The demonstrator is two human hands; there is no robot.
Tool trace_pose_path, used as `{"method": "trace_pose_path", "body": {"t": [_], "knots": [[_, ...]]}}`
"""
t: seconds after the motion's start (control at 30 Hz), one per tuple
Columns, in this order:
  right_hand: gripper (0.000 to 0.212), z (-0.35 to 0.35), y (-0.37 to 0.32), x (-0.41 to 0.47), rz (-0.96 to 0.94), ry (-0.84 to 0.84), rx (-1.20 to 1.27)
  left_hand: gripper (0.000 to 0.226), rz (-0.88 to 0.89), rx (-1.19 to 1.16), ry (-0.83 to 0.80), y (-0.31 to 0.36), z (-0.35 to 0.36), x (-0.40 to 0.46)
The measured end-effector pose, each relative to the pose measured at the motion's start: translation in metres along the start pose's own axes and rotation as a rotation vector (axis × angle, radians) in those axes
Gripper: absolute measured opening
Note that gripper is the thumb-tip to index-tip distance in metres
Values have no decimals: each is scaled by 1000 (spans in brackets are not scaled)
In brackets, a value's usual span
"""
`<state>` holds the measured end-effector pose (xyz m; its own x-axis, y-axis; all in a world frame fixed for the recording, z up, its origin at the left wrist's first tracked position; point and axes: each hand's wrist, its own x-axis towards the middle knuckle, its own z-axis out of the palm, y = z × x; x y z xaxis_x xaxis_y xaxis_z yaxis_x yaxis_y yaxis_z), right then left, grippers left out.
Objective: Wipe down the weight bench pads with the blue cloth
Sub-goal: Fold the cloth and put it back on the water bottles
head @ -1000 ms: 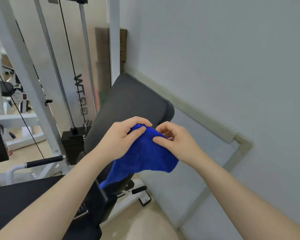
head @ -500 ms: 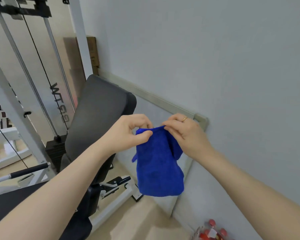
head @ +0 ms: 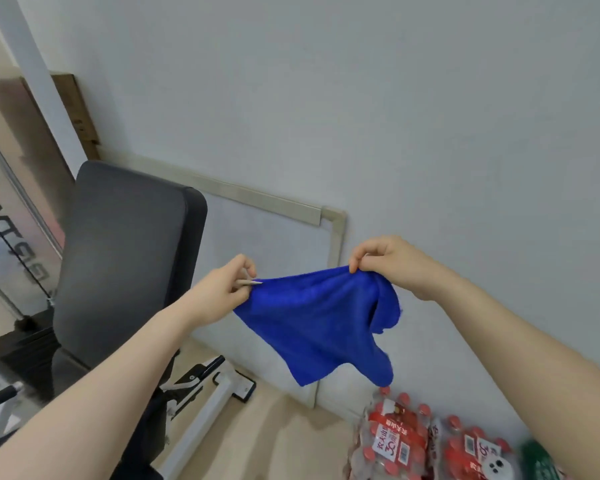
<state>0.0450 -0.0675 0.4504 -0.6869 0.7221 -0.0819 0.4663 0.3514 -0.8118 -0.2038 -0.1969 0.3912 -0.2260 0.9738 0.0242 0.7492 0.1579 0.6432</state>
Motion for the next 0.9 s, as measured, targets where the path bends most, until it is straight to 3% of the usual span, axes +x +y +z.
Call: {"method": "trace_pose_path", "body": {"t": [0.1,0.27,0.37,0.47,0.57,0.77,0.9], "knots": [[32,8,5,-13,115,-51,48,24,-27,-111,39,0,15,-5],[33,35,22,-31,244,-153,174,28,60,-349,-43,24,45,-2],[25,53,36,-37,220,-53,4,31,36,-350,-50,31,62,-3],[1,67,44,-42,184,77,-186,40,38,-353,-116,33,78,-5],[12,76,47,-47,83,74,-477,44,67,-284,-157,37,94,-7],[16,81,66,-62,-44,131,-543,20,176,-284,-322,52,125,-13],[16,62,92,-80,67,141,-99,18,291,-221,-399,57,152,-1]]}}
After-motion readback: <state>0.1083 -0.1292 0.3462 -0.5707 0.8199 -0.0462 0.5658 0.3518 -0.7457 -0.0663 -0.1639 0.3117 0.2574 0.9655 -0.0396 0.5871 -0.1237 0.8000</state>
